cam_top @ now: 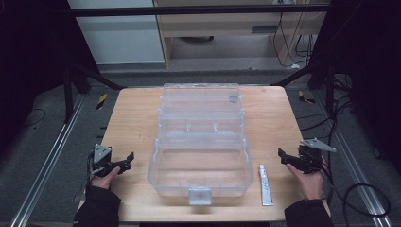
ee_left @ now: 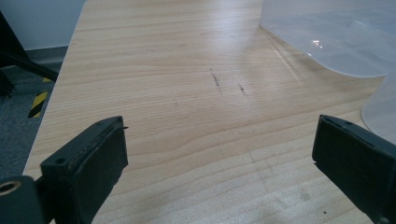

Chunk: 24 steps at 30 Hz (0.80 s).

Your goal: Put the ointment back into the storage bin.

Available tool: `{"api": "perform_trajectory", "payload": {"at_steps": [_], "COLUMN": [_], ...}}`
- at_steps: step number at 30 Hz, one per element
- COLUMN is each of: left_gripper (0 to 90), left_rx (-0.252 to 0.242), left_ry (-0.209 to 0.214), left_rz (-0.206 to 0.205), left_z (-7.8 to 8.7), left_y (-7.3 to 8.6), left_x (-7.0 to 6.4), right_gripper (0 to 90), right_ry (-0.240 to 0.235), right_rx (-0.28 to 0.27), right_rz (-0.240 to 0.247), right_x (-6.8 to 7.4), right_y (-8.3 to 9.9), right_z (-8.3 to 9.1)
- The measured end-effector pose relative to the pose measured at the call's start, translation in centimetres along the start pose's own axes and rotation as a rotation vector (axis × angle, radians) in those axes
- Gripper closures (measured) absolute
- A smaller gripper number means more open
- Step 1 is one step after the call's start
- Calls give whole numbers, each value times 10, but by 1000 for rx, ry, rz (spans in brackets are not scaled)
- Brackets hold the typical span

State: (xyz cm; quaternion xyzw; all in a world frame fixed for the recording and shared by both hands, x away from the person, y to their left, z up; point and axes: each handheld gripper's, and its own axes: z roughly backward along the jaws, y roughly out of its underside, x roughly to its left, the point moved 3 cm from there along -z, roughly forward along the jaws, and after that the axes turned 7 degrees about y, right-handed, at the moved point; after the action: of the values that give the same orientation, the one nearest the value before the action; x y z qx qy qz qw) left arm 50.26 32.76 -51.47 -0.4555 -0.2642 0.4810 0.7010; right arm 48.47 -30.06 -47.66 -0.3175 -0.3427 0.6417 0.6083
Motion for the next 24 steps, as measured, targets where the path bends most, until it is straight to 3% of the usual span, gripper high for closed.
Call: {"api": "perform_trajectory", "payload": {"at_steps": [8,14,24], "left_gripper": [27,27,27], "left_rx": [-1,-2,-1], "left_ry": [-1,-3,-2], "left_rz": [-5,-5,-5], "left_z": [0,0,0], "left_y": [0,0,0], "left_x": [0,-1,-1], "right_gripper": [196,225,245], "right_ry": [-23,-35,-64], "right_rx": [4,22,102], "right_rz": [4,38,118], "right_x": [7,16,33], "right_y": [-6,-14,-23], "right_z": [9,20,32]}}
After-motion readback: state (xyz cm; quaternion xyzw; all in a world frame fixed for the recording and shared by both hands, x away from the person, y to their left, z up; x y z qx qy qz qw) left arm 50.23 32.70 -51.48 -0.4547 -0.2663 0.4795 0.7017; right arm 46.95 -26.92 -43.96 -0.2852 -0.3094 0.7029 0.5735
